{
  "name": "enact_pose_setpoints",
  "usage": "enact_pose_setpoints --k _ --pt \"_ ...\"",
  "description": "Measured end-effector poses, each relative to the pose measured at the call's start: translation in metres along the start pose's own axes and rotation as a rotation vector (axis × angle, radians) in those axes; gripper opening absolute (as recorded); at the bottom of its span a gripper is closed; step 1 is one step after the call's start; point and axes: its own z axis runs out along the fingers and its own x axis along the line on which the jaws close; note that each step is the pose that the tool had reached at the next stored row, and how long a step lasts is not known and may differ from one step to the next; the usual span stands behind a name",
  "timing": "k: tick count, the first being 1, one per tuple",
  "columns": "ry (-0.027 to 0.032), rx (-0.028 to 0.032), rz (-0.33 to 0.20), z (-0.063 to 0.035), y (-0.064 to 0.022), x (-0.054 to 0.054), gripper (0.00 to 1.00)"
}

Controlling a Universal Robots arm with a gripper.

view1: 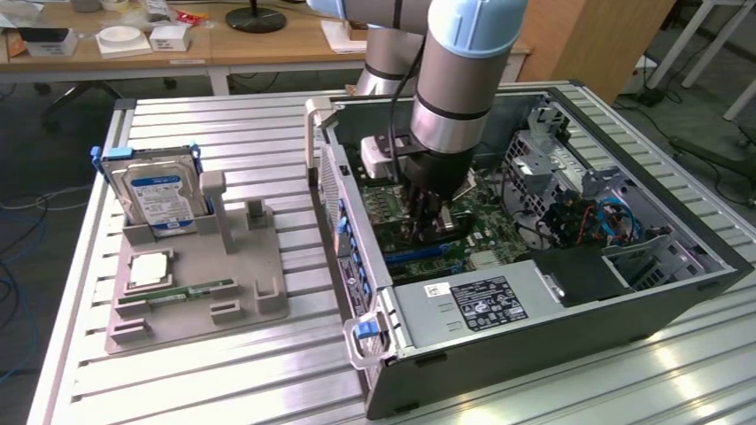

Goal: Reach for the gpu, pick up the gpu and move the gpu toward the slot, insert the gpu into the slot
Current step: 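Insert the gpu into the slot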

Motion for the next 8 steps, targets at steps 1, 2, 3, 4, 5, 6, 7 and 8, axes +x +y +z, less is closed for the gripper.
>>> enact_pose_setpoints --k 1,2,3,4,5,6,7,8 --pt "0.0000 -0.0001 0.000 0.0006 0.0008 0.0000 0.29" --pt "-0.0001 0.0000 0.000 0.0013 0.0013 0.0000 0.29" --pt "-0.0001 0.0001 0.000 0.0020 0.0016 0.0000 0.29" --pt "0.0000 -0.0001 0.000 0.0029 0.0017 0.0000 0.29" --pt "0.0001 -0.0001 0.000 0.0038 0.0019 0.0001 0.29" --pt "0.0000 0.0000 0.000 0.0044 0.0024 0.0000 0.29" --pt "0.0002 -0.0001 0.000 0.0047 0.0028 0.0001 0.29" --pt "0.0002 -0.0002 0.000 0.0049 0.0034 0.0001 0.29"
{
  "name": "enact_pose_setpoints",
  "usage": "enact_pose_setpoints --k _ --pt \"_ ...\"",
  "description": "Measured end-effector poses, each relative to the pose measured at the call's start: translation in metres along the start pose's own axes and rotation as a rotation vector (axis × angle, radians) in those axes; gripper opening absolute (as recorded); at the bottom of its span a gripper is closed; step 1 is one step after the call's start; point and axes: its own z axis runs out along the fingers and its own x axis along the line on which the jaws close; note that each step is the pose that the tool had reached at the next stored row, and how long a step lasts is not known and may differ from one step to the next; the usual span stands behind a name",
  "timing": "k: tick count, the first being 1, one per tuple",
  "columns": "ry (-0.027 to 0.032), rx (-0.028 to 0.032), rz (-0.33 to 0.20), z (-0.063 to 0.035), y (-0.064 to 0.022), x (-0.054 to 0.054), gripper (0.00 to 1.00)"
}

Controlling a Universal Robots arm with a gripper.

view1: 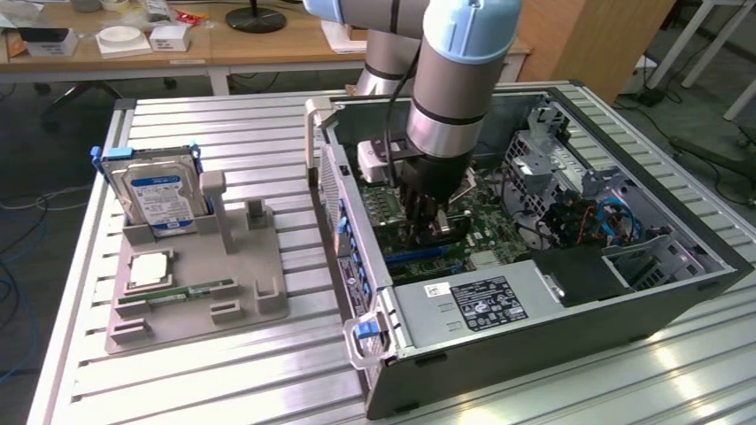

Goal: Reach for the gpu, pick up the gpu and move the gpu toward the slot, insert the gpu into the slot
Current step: 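Insert the gpu into the slot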

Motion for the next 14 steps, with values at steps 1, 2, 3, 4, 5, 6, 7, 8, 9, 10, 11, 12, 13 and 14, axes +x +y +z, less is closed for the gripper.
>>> enact_pose_setpoints --k 1,2,3,4,5,6,7,8,9,10,11,12,13,14 --pt "-0.0001 0.0001 0.000 0.0003 0.0004 -0.0001 0.29" --pt "-0.0002 0.0001 0.000 0.0006 0.0006 -0.0001 0.29" --pt "-0.0002 0.0001 0.000 0.0008 0.0009 -0.0002 0.29" --pt "-0.0003 0.0002 0.000 0.0012 0.0010 -0.0004 0.29" --pt "-0.0002 0.0001 0.000 0.0016 0.0012 -0.0007 0.29" --pt "-0.0001 0.0001 0.000 0.0020 0.0014 -0.0009 0.29" --pt "-0.0001 0.0001 0.000 0.0024 0.0016 -0.0012 0.29" --pt "-0.0002 0.0001 0.000 0.0027 0.0020 -0.0015 0.29" --pt "-0.0002 0.0001 0.000 0.0032 0.0026 -0.0019 0.29" --pt "-0.0003 0.0000 0.000 0.0036 0.0027 -0.0020 0.29" --pt "-0.0002 0.0000 0.000 0.0036 0.0027 -0.0020 0.29" --pt "-0.0001 -0.0001 0.000 0.0035 0.0027 -0.0020 0.29" --pt "-0.0002 0.0000 0.000 0.0036 0.0027 -0.0020 0.29" --pt "-0.0002 0.0000 0.000 0.0036 0.0027 -0.0020 0.29"
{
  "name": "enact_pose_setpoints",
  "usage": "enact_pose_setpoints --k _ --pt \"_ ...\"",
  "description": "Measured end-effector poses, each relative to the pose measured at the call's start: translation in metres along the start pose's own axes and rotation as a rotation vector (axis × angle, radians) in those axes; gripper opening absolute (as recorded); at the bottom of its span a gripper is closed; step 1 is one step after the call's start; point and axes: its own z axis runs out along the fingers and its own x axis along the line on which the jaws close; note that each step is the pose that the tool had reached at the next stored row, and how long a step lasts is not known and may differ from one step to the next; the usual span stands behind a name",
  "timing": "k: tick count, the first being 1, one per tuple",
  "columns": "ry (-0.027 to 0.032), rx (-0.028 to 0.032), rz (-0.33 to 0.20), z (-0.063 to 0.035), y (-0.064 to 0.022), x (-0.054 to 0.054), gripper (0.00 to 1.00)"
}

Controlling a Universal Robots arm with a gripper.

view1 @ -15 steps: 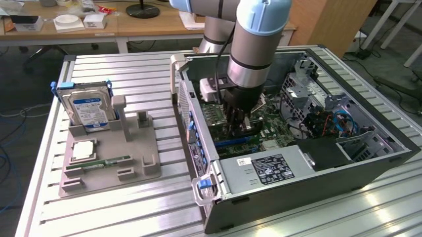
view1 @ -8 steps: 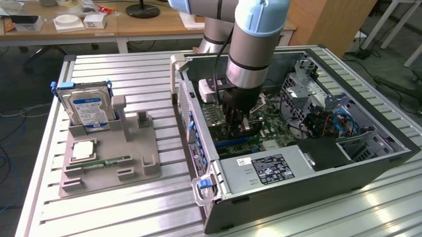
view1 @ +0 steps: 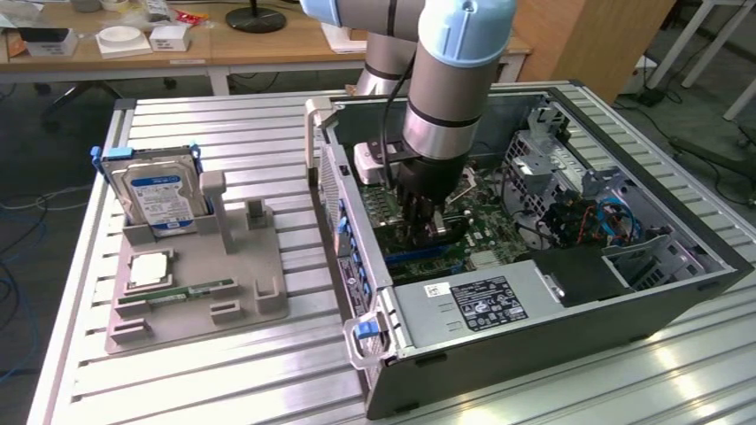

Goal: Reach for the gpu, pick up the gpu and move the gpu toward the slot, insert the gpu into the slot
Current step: 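Insert the gpu into the slot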

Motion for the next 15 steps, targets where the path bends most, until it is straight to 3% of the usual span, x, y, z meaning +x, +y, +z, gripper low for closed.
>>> enact_pose_setpoints --k 15 --pt "0.0001 0.0000 0.000 -0.0020 -0.0037 0.0001 0.29"
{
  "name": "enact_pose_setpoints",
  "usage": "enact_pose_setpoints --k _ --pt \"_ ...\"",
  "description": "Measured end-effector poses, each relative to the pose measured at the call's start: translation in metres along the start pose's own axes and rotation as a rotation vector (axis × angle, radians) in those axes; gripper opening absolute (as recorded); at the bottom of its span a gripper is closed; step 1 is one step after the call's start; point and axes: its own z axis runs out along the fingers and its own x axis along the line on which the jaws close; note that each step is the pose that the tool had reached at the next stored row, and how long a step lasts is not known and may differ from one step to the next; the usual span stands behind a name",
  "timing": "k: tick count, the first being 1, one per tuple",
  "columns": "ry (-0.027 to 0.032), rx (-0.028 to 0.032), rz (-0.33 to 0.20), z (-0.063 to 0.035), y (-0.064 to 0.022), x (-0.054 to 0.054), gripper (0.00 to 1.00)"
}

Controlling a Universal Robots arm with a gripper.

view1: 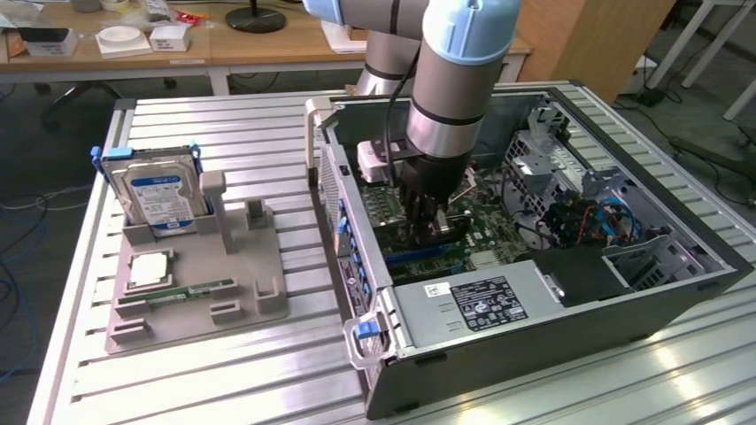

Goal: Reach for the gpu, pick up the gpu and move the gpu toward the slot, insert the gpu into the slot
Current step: 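Insert the gpu into the slot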

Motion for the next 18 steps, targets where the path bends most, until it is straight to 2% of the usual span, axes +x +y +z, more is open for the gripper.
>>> enact_pose_setpoints --k 18 --pt "0.0003 0.0003 0.021 0.0000 -0.0007 0.0042 0.29"
